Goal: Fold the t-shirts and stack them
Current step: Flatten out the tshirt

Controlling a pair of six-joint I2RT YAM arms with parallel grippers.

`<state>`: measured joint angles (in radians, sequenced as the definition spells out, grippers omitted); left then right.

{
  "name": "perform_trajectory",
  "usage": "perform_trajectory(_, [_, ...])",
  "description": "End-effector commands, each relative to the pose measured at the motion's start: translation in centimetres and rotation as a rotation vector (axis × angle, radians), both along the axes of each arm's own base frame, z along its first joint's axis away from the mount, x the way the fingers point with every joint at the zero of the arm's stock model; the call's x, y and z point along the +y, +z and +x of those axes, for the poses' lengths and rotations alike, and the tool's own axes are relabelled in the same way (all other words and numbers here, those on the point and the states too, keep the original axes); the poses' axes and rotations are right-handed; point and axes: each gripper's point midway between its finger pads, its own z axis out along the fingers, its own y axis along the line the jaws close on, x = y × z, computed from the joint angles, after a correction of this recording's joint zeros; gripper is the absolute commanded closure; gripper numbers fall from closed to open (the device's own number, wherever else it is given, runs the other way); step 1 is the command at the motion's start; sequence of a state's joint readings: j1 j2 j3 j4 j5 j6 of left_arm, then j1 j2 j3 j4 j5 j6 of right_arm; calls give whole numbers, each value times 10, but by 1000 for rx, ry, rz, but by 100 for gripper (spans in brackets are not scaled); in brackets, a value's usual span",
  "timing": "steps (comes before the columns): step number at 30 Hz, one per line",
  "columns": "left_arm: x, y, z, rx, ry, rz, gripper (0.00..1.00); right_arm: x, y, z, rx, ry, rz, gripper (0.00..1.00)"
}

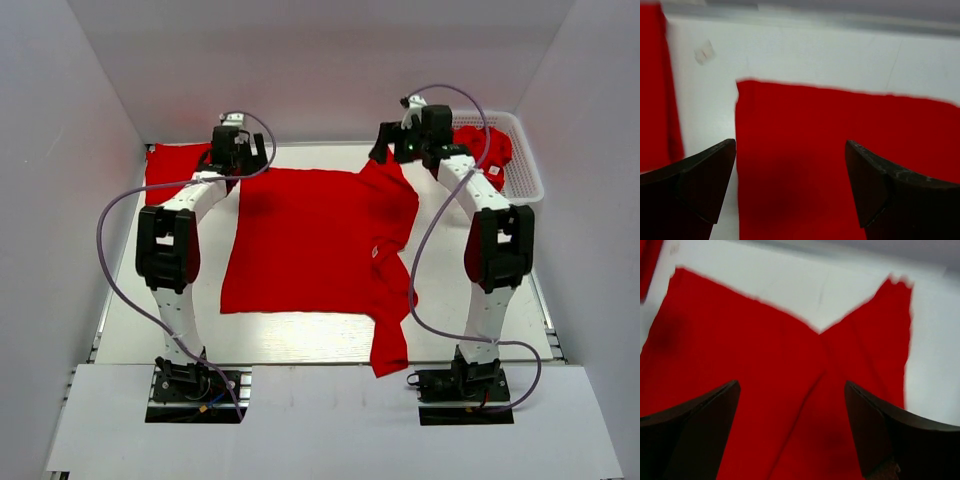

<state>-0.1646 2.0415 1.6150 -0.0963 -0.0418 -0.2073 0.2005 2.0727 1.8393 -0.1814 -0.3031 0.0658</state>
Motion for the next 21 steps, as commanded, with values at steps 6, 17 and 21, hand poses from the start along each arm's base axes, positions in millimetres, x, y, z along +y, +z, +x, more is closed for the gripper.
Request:
perform_trajectory(6, [-17,-64,-59,208,-82,-69,0,-5,-83,-97,358,-75,134,10])
perform_trajectory(17, [-17,-126,-94,360,-94,-143,0,-25,-160,-119,567,-201,107,10])
perform_trajectory(21, [-5,-158,-102,469,-6,-112,0,-55,-173,-112,599,-323,63,10])
